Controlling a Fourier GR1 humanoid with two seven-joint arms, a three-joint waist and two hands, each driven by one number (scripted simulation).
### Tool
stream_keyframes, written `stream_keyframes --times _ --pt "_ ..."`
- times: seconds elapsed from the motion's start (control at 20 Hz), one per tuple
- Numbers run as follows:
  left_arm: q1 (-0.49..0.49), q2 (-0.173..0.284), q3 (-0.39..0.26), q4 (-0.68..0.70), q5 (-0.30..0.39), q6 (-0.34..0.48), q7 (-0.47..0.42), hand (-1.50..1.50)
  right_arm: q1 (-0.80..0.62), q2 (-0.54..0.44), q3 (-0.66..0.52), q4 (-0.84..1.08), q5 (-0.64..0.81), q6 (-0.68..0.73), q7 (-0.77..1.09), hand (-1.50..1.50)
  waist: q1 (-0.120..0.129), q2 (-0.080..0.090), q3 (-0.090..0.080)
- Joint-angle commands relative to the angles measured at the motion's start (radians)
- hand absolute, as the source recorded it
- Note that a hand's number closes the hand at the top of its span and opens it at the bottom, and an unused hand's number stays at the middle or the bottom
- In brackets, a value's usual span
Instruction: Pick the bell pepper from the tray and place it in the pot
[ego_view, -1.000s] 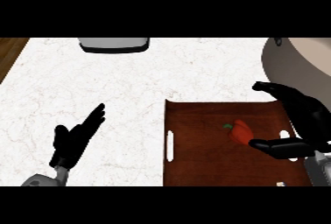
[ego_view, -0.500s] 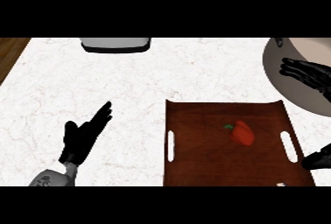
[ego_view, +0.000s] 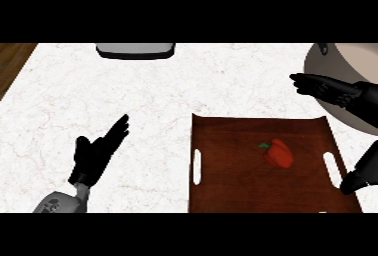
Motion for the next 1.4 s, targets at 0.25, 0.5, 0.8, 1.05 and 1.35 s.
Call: stream_keyframes --times 0.25,0.5,0.8,1.05,1.35 --pt "-0.009 0.003 0.045 0.021 -0.002 -0.055 0.003 0.0 0.033 0.095 0.133 0.169 0.361 0.143 -0.182 -1.5 -0.004 0.001 0.002" --pt "-0.036 -0.058 0.062 0.049 -0.051 -0.027 0.022 0.0 -0.004 0.088 0.029 0.34 0.48 0.181 -0.385 -1.5 -0.007 0.001 0.001" --pt "-0.016 -0.055 0.092 0.037 -0.084 -0.073 -0.005 0.0 -0.009 0.134 0.002 0.5 0.603 0.176 -0.565 -1.5 -0.007 0.0 0.001" --pt "-0.006 -0.051 0.117 0.014 -0.059 -0.1 0.029 0.0 -0.032 0.157 -0.042 0.544 0.477 0.315 -0.54 -1.5 -0.009 -0.002 0.001" --pt "-0.008 -0.11 0.078 -0.026 -0.117 -0.041 0.075 0.0 -0.083 0.25 -0.064 0.64 0.376 0.348 -0.454 -1.5 -0.006 -0.001 0.001"
